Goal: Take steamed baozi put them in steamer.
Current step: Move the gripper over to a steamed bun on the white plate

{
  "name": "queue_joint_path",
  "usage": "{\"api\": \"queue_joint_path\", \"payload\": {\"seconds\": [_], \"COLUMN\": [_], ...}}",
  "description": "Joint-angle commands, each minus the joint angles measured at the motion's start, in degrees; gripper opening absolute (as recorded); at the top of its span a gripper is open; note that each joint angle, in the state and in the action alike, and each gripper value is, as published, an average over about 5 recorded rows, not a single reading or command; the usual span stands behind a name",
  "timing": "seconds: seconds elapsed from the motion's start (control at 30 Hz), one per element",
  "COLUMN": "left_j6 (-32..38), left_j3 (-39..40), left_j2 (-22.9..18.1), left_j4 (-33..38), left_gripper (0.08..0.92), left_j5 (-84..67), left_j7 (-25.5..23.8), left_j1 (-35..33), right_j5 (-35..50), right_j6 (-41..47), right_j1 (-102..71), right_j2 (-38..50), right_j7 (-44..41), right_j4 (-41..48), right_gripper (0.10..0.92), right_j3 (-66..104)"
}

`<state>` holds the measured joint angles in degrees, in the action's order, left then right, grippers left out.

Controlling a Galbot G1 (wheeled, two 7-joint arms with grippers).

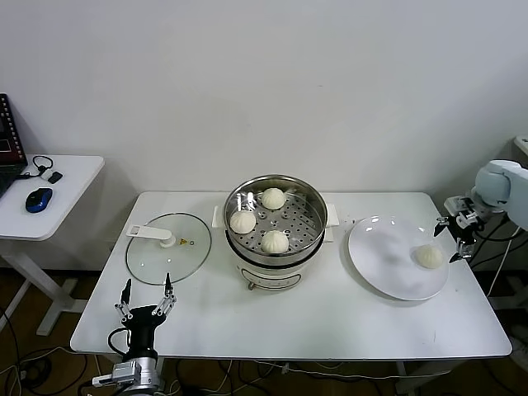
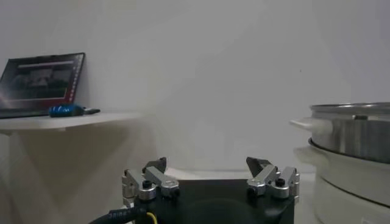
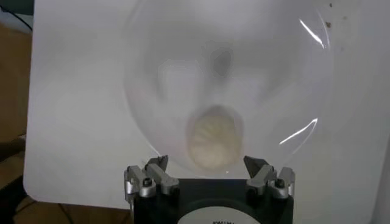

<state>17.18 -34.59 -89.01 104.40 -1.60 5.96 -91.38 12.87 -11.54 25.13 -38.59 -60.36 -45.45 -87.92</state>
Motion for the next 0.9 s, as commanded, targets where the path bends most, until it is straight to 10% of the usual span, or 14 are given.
{"api": "queue_joint_path", "payload": {"seconds": [0.03,0.9], "left_j6": [0.1,0.5], "left_j3": [0.0,-0.5], "left_j2": [0.5,1.2], "left_j4": [-1.0,-2.1], "left_gripper": [0.823,0.823], "left_j5": [0.0,-0.9], "left_j7": [-0.1,-0.1], "left_j1": [0.2,0.9], "right_j5": [-5.0,-7.9], "right_j6": [-1.6,-3.0], "right_j1": [-8.8,-13.6], "right_j2": [-2.0,-7.2], "right_j7": [-0.3,-0.4], "right_j4": [7.2,14.2], "right_gripper": [0.823,0.823], "right_j3": [11.1,17.0]}}
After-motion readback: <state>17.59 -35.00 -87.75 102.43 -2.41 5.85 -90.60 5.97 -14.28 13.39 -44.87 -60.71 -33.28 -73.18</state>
